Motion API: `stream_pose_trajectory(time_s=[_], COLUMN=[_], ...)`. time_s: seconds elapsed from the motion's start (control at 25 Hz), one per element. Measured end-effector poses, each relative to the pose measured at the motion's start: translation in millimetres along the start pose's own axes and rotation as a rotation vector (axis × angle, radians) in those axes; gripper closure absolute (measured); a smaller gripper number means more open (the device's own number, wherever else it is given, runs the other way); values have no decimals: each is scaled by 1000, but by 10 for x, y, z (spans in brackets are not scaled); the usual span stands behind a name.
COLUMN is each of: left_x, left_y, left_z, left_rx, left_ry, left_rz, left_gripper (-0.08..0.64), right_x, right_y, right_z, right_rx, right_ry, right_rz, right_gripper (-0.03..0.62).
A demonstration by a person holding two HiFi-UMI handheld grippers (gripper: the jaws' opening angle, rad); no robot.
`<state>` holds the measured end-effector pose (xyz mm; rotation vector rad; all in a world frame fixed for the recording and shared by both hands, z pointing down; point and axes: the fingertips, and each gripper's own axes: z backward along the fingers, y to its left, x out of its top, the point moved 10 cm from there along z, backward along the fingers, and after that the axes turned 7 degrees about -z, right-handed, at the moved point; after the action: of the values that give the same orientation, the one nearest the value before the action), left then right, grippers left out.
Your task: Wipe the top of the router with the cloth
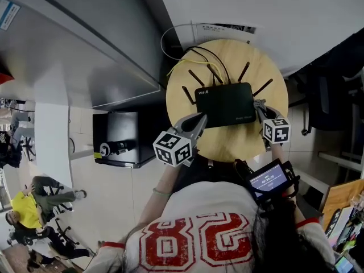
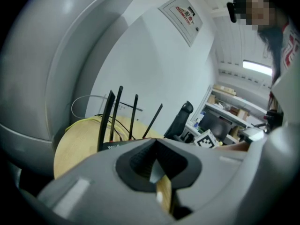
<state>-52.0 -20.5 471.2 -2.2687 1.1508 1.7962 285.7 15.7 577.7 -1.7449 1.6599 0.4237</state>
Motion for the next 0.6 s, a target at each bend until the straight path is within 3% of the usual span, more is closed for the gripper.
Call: stream_pose_trajectory(time_s=[0.6], left_x=[-31], left_y=[-225], left_z=[-202], left_rx=[-132], left_ry=[37], left_rz=[-54], left_gripper=[558], right_x=[-562], right_y=[145], right_z=[365], right_rx=[-32], right_ry=[-8], right_rz=[-100], right_gripper=[534])
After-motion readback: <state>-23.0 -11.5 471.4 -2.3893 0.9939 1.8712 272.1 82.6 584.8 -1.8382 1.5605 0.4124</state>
